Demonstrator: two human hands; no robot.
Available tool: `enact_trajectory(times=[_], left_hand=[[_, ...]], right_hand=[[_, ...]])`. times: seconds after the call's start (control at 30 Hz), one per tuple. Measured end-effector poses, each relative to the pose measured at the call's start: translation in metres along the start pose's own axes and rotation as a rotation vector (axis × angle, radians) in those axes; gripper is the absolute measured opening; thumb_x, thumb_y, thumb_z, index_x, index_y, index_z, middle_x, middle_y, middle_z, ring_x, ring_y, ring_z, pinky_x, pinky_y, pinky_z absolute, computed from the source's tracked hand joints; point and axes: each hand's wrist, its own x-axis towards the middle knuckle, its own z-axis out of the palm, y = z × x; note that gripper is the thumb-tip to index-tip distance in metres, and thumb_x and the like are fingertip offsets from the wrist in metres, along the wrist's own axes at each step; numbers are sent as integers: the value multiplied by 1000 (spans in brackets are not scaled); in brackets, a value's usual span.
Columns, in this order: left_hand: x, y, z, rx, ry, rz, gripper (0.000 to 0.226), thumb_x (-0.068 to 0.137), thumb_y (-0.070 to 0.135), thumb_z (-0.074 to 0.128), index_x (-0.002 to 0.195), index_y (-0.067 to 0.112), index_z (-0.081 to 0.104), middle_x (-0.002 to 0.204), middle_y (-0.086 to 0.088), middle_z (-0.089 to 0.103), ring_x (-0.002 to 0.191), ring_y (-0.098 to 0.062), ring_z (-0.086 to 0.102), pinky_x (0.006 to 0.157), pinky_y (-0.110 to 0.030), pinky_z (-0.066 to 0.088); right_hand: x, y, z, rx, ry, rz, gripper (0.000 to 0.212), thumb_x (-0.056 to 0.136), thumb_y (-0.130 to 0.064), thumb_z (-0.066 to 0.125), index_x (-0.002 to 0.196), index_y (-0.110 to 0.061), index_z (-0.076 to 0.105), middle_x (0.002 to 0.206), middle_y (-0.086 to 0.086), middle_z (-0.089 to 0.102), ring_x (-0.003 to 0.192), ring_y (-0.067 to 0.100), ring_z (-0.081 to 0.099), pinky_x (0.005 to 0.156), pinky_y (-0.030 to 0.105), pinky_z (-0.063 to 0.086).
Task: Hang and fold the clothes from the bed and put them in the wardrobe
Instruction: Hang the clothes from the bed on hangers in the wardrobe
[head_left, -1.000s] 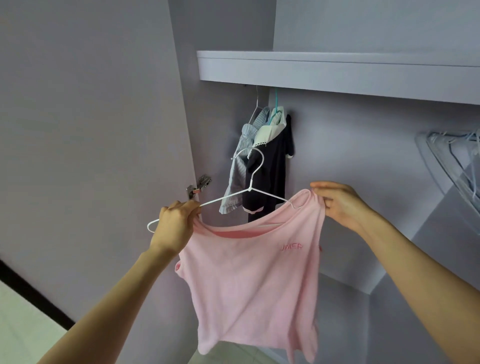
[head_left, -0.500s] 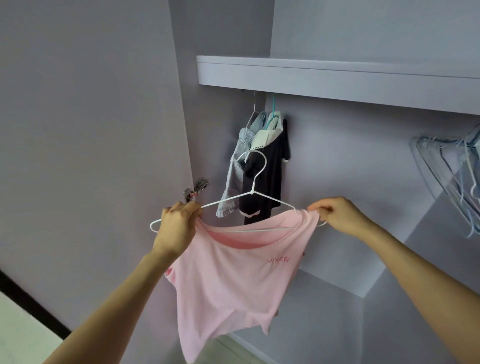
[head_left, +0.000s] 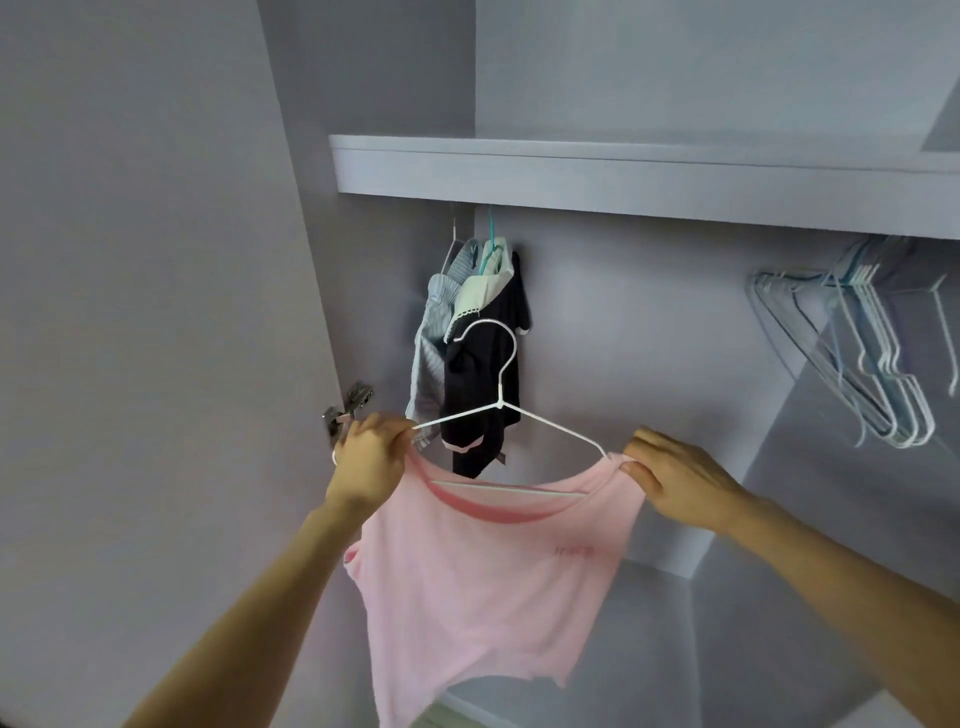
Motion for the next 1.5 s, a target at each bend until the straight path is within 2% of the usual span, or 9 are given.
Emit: enact_trajectory(times=[0.13, 0.27, 0.5, 0.6, 0.77, 0.9, 1.1, 1.33, 1.5], left_hand=[[18, 17, 15, 39, -129, -97, 40, 96, 24, 49, 136, 25, 48, 139, -6, 45, 127, -32, 38, 108, -46, 28], [31, 30, 21, 9, -203, -104, 46, 95, 27, 50, 140, 23, 39, 141, -7, 40, 126, -31, 36, 105, -45, 30], [64, 44, 23, 0, -282, -11, 51, 97, 24, 47, 145, 21, 31, 148, -8, 31, 132, -31, 30, 108, -48, 29], [84, 51, 28, 9, -279, 45, 55, 96, 23, 48, 147, 20, 27, 147, -8, 29, 135, -30, 27, 109, -47, 30], [120, 62, 46, 45, -317, 98, 60, 96, 26, 47, 149, 26, 19, 151, -10, 18, 134, -34, 27, 108, -47, 33], [131, 62, 70, 121, -290, 77, 59, 97, 23, 45, 150, 22, 19, 154, -14, 10, 134, -39, 24, 111, -46, 27], [143, 46, 86, 47, -130, 73, 48, 97, 10, 44, 144, 14, 36, 138, -16, 36, 120, -37, 46, 98, -47, 44], [150, 38, 83, 10, -128, 86, 40, 96, 10, 45, 134, 17, 51, 128, -15, 54, 112, -35, 55, 95, -42, 46], [154, 36, 71, -18, -181, 101, 39, 96, 13, 45, 133, 19, 53, 120, -13, 64, 106, -32, 59, 92, -39, 48]], right_hand=[[-17, 5, -8, -11, 45, 201, 30, 100, -27, 34, 99, -5, 56, 104, 10, 56, 94, 33, 58, 71, 34, 39], [-24, 10, -15, -93, 45, 536, 29, 99, -24, 38, 113, -6, 56, 116, 13, 60, 104, 35, 59, 79, 36, 43], [18, -15, -22, 348, 197, 918, 24, 95, -13, 39, 89, 1, 57, 101, 23, 62, 101, 38, 58, 79, 33, 44], [46, -25, -24, 432, 277, 907, 24, 97, -14, 38, 97, 4, 55, 106, 24, 60, 101, 39, 58, 76, 32, 43], [79, -21, -28, 29, 392, 740, 28, 97, -19, 41, 101, 0, 61, 105, 19, 63, 98, 37, 59, 73, 33, 42], [102, -16, -12, 37, 555, 663, 30, 97, -16, 41, 97, 5, 62, 100, 22, 61, 90, 38, 58, 67, 30, 32], [159, -10, -3, 177, 700, 659, 30, 97, -12, 39, 97, 6, 63, 102, 22, 61, 91, 37, 58, 67, 27, 31], [212, -27, 0, 158, 473, 678, 30, 97, -17, 42, 102, 3, 64, 109, 23, 63, 102, 40, 59, 77, 35, 44], [225, -45, 4, 147, 303, 521, 30, 98, -18, 40, 107, 1, 61, 108, 23, 61, 100, 40, 58, 73, 34, 42]])
